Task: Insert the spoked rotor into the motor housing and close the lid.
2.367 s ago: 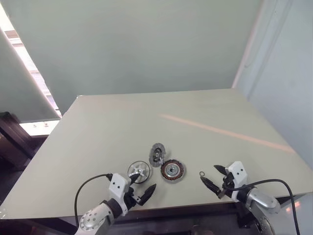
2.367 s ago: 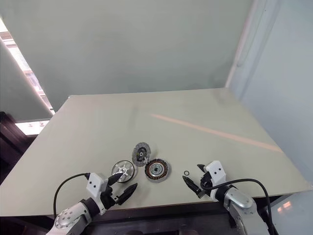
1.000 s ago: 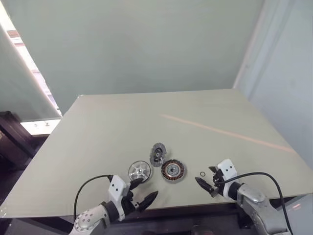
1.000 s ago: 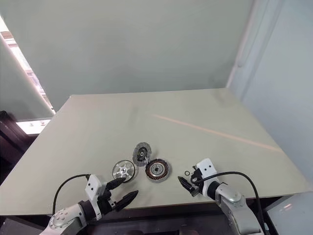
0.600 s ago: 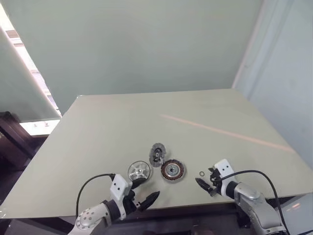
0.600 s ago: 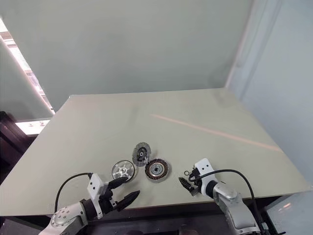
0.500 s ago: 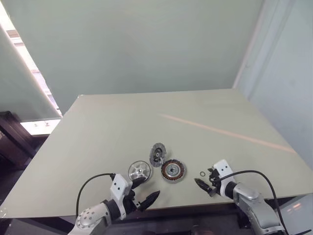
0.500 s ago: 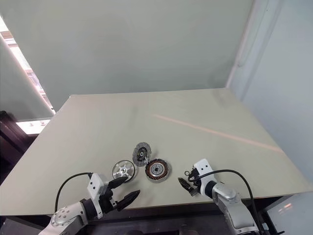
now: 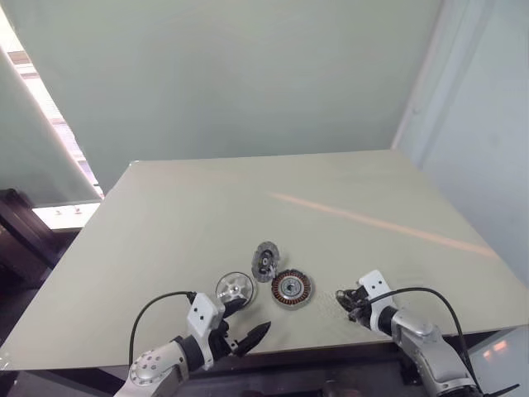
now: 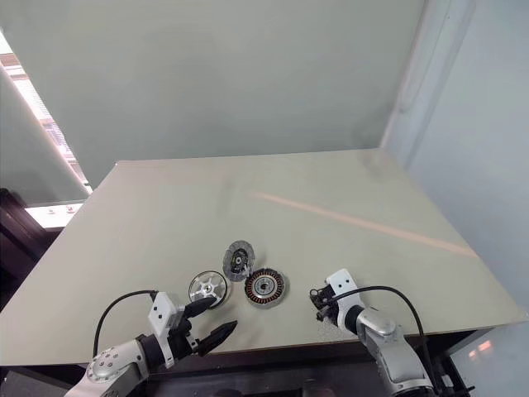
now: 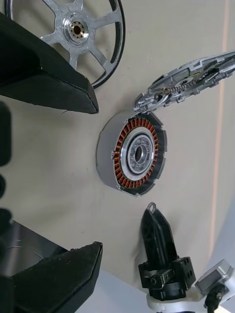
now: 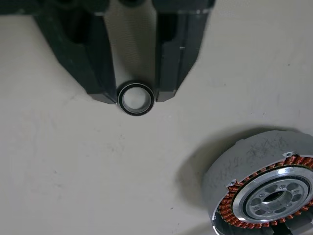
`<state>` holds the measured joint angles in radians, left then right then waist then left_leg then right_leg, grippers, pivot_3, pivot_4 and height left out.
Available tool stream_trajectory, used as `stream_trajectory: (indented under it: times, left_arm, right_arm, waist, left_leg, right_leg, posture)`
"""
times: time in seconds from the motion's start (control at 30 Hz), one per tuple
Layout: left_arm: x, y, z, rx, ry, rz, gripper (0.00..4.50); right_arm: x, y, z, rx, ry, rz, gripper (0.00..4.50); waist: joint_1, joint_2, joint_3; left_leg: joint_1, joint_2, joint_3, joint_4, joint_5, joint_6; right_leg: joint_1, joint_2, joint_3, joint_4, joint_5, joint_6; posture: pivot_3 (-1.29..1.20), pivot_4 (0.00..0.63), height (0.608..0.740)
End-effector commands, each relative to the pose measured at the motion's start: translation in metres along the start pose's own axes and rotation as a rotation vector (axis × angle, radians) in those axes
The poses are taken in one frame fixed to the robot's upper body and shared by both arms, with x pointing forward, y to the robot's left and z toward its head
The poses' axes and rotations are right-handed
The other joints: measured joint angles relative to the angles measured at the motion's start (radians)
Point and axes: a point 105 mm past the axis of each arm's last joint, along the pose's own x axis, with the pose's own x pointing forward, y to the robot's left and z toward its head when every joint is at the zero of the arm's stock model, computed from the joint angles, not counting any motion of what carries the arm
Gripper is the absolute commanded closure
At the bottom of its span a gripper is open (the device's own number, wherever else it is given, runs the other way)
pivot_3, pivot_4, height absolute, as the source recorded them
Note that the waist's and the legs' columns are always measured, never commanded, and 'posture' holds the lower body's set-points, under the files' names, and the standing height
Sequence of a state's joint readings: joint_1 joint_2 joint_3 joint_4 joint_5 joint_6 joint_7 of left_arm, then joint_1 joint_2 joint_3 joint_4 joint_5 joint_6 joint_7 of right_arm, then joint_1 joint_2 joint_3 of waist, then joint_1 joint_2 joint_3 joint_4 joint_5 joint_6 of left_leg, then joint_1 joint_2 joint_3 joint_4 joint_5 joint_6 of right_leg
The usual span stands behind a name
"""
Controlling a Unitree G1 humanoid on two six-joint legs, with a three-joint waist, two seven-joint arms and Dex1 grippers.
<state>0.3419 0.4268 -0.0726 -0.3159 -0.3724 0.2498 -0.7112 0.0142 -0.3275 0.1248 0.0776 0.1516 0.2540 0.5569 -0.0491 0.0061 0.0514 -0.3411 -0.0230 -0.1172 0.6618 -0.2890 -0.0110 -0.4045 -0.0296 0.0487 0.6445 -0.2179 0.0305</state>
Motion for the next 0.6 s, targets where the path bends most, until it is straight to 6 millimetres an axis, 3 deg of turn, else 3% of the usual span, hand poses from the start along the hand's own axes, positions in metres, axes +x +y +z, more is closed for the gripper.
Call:
stream_trajectory:
  times: [0.03, 0.23, 0.6]
  left_arm:
    - [0.002, -0.001, 0.010, 0.032, -0.038, -0.013, 0.00]
    - [0.002, -0.001, 0.010, 0.033, -0.039, -0.011, 0.00]
    - [-0.001, 0.004, 0.007, 0.029, -0.032, 0.008, 0.00]
  right_arm:
    - [0.003, -0.002, 0.011, -0.019, -0.042, -0.005, 3.70]
    - [0.003, -0.004, 0.016, -0.010, -0.072, -0.014, 3.70]
    - [0.002, 0.009, 0.061, -0.020, -0.170, 0.026, 3.70]
  waist:
    - [0.000, 0.000, 0.000]
    - [0.000, 0.000, 0.000]
    - [0.000, 0.000, 0.000]
  left_leg:
    - [0.000, 0.000, 0.000, 0.000, 0.000, 0.000]
    - [0.000, 0.000, 0.000, 0.000, 0.000, 0.000]
    - [0.000, 0.000, 0.000, 0.000, 0.000, 0.000]
  right_leg:
    - [0.000, 0.000, 0.000, 0.000, 0.000, 0.000]
    - [0.000, 0.000, 0.000, 0.000, 0.000, 0.000]
    - [0.000, 0.000, 0.000, 0.000, 0.000, 0.000]
  posture:
    - [0.00, 0.000, 0.740]
    - [0.00, 0.000, 0.740]
    - [0.00, 0.000, 0.740]
